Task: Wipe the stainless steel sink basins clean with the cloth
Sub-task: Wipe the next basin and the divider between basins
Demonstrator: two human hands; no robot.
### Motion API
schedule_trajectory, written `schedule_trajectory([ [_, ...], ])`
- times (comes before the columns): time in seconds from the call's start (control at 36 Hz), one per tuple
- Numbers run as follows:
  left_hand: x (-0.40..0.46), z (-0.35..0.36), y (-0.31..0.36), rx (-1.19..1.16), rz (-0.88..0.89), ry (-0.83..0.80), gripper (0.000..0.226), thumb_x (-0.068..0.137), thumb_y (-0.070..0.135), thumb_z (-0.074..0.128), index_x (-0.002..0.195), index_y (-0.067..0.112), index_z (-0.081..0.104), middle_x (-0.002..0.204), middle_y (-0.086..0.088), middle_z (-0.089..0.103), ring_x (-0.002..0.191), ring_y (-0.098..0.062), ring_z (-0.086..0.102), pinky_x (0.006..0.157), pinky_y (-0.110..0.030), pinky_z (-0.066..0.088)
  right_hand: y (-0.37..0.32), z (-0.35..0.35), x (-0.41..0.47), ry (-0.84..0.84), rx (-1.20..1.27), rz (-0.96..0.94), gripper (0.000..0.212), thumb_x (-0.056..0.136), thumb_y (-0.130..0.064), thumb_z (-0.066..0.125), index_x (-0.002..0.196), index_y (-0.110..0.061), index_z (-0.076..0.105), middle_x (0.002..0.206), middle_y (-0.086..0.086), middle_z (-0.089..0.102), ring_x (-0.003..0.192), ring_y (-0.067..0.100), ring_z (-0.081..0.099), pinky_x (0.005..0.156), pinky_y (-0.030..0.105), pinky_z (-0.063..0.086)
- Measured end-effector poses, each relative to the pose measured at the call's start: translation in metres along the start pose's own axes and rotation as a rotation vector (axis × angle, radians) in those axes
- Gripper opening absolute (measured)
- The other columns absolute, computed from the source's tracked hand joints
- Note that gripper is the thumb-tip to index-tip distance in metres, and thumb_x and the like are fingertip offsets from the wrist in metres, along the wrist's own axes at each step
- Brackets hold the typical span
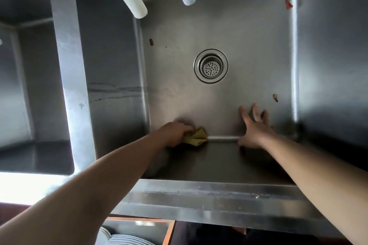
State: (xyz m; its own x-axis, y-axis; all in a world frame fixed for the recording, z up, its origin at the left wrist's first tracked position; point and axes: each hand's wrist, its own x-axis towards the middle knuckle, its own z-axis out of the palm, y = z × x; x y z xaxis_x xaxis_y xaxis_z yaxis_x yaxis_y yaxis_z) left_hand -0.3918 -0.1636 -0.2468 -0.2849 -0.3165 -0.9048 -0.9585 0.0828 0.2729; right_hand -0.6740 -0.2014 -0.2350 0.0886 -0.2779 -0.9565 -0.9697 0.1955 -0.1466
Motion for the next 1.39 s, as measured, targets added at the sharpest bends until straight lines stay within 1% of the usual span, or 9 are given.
schedule_trajectory([
  [0.11,-0.008,-0.022,0.006,-0.153,-0.058,-0.088,0.052,0.091,0.016,0.055,0.14,0.032,0.051,0.142,-0.004,0.051,0.122,-0.026,0.052,0.091,-0.026,0.037,-0.005,-0.007,-0.005,0.021,-0.052,0.0,0.105,0.081,-0.031,0.065,0.154,-0.044,-0.009,0.161,-0.001,-0.032,0.15,0.037,-0.019,0.12,0.057,0.006],
  [0.28,-0.038,-0.045,0.034,-0.649,-0.107,0.278,0.055,0.086,0.009,0.059,0.135,0.033,0.057,0.122,0.0,0.065,0.101,-0.019,0.062,0.086,-0.026,0.05,-0.039,-0.025,-0.027,0.248,0.156,-0.063,0.064,0.09,-0.046,0.06,0.147,-0.023,0.044,0.149,0.007,0.049,0.134,0.032,0.047,0.108,0.04,0.041],
  [0.47,-0.088,-0.045,0.062,-1.056,-0.111,0.605,0.055,0.085,0.01,0.067,0.136,0.026,0.057,0.105,0.005,0.068,0.095,-0.014,0.067,0.079,-0.027,0.059,-0.114,-0.02,-0.059,-0.207,1.001,-0.061,0.026,0.095,-0.035,0.059,0.114,-0.019,0.064,0.109,0.006,0.069,0.096,0.024,0.068,0.084,0.047,0.059],
  [0.56,-0.106,-0.04,0.058,-1.015,-0.095,0.54,0.066,0.084,0.005,0.061,0.144,0.029,0.048,0.107,0.006,0.067,0.1,-0.012,0.065,0.073,-0.013,0.052,-0.136,-0.02,-0.059,-0.277,1.135,-0.036,0.015,0.092,-0.022,0.055,0.09,-0.013,0.067,0.082,0.009,0.071,0.073,0.026,0.068,0.067,0.042,0.059],
  [0.75,-0.153,-0.037,0.024,-0.887,-0.098,0.569,0.053,0.091,0.01,0.055,0.135,0.038,0.057,0.121,0.004,0.067,0.107,-0.015,0.063,0.087,-0.023,0.054,-0.174,-0.016,-0.045,-0.356,0.974,-0.133,0.013,0.09,-0.022,0.063,0.091,-0.012,0.071,0.085,0.013,0.074,0.072,0.027,0.072,0.068,0.039,0.057],
  [0.86,-0.189,-0.043,0.008,-0.77,-0.149,0.904,0.043,0.092,0.01,0.053,0.125,0.032,0.066,0.119,0.008,0.064,0.101,-0.008,0.06,0.079,-0.006,0.041,-0.212,-0.012,-0.031,-0.118,0.876,-0.18,0.008,0.089,-0.013,0.064,0.094,-0.012,0.071,0.081,0.009,0.075,0.066,0.022,0.071,0.062,0.033,0.055],
  [1.0,-0.22,-0.031,-0.017,-0.534,-0.379,1.344,0.05,0.095,0.021,0.053,0.145,0.018,0.049,0.151,-0.003,0.045,0.143,-0.022,0.035,0.118,-0.033,0.027,-0.26,-0.014,-0.004,0.179,0.939,-0.116,0.009,0.083,-0.004,0.068,0.079,-0.012,0.065,0.055,0.0,0.064,0.039,0.017,0.06,0.03,0.017,0.039],
  [1.14,-0.211,0.01,-0.034,-0.447,-0.636,1.071,0.081,0.098,0.06,0.034,0.159,0.023,-0.004,0.166,0.001,-0.009,0.153,-0.021,-0.012,0.125,-0.044,0.002,-0.289,0.001,0.031,0.272,0.876,-0.136,0.021,0.085,-0.019,0.057,0.098,-0.009,0.071,0.07,0.004,0.07,0.057,0.021,0.068,0.045,0.025,0.052],
  [1.39,-0.193,0.026,-0.037,-0.27,-0.687,1.166,0.084,0.095,0.064,0.034,0.159,0.017,0.006,0.167,-0.004,0.003,0.154,-0.022,-0.002,0.125,-0.046,0.005,-0.324,0.018,0.05,0.133,1.037,-0.092,0.03,0.09,-0.035,0.06,0.095,-0.008,0.071,0.086,0.014,0.074,0.075,0.033,0.072,0.067,0.051,0.061],
])
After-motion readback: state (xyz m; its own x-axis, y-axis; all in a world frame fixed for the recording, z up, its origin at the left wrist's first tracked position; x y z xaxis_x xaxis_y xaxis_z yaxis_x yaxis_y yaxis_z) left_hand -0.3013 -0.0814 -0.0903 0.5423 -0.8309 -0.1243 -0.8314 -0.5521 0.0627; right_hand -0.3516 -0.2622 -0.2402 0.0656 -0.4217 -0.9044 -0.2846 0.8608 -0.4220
